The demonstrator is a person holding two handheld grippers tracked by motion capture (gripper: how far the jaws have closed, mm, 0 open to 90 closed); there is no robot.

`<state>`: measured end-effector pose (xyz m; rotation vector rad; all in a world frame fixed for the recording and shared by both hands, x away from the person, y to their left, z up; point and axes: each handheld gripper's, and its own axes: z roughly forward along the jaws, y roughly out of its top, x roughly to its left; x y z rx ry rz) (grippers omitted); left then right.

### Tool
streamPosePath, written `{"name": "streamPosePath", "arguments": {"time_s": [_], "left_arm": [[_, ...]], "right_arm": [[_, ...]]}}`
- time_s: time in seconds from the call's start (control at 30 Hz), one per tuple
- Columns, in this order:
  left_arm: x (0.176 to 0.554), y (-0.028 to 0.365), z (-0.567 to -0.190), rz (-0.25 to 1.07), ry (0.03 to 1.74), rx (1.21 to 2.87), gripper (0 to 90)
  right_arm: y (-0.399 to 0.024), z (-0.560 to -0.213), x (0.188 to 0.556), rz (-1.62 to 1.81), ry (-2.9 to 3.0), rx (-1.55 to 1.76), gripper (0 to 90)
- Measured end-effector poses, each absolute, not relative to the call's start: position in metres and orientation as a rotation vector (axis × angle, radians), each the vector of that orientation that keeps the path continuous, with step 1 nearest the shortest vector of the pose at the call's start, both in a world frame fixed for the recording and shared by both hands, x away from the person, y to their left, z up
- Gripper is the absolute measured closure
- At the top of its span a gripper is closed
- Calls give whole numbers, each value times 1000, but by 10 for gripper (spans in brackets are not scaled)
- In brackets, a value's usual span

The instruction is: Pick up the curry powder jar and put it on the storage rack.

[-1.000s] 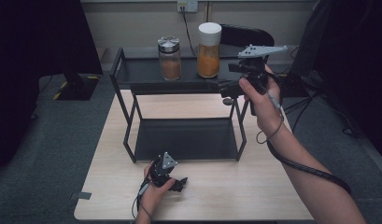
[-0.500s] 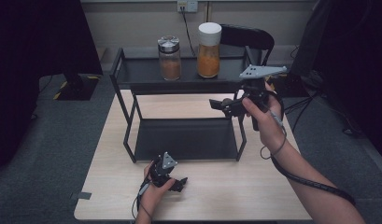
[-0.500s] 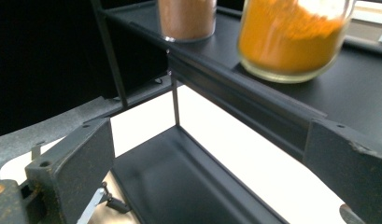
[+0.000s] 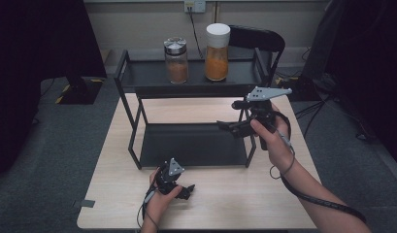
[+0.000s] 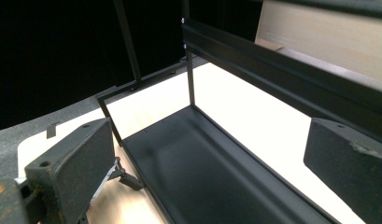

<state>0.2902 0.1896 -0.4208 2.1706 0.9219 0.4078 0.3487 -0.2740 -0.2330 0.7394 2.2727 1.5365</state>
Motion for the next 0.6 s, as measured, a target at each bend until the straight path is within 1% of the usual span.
{"name": "streamPosePath", "arguments": {"time_s": [0.6], "left_arm": [[290,190,-421,408,923,2171,0]], "right_arm": [[-281,-269,347,1542,2311,757,11]]}}
